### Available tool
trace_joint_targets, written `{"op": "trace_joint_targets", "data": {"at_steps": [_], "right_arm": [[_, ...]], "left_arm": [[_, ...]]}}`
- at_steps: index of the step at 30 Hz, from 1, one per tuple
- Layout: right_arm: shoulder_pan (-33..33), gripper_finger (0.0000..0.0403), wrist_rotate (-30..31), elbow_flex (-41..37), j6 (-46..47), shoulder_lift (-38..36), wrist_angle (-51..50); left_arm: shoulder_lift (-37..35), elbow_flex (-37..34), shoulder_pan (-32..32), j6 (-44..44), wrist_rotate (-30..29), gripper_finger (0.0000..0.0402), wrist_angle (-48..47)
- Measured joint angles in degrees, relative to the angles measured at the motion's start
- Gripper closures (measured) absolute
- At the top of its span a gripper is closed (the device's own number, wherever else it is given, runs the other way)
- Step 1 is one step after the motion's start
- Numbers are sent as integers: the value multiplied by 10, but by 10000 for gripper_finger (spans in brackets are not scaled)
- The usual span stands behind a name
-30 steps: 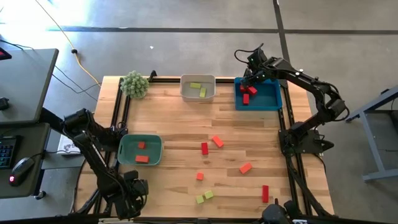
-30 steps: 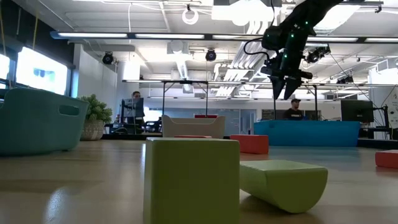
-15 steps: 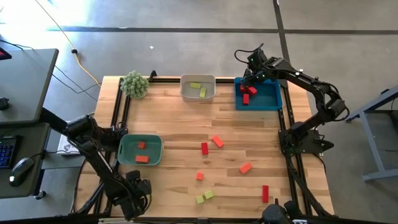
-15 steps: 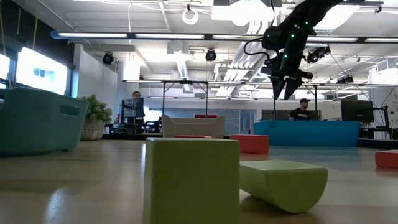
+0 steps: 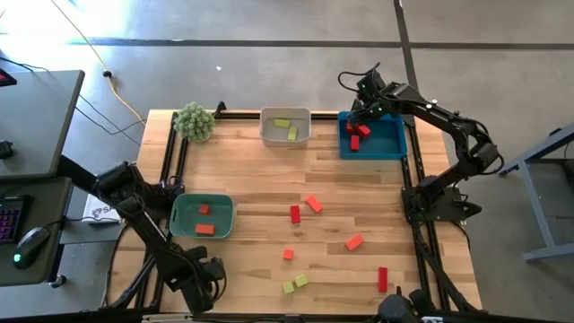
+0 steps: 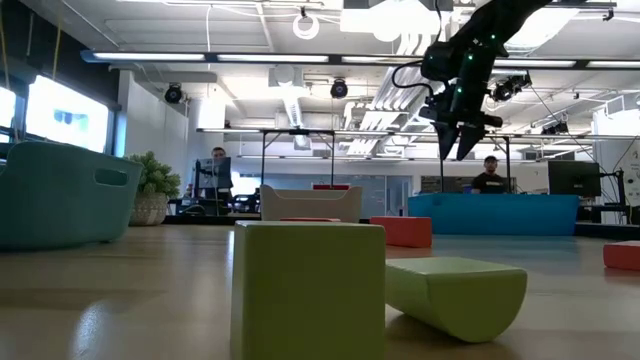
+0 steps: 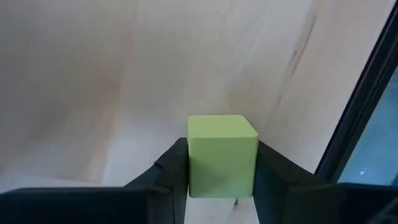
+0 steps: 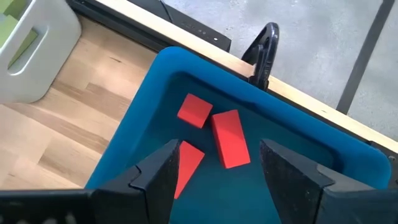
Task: Sort & place blocks by color
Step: Put the green block into the gray bin
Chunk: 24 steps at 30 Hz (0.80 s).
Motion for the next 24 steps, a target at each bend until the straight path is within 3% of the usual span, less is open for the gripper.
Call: {"op": "trace_joint_targets", "data": {"at_steps": [12,17,24], "right_arm": [[0,192,-54,0,-18,0,0],[0,192,-55,0,-28,0,3],[0,192,-55,0,-44,0,11]], "left_arm": [[-141,0,64,-16,-20,297,-39],[-207,0,124,16,-75,297,-94],[-281,0,267,123,-180,297,-113]]}}
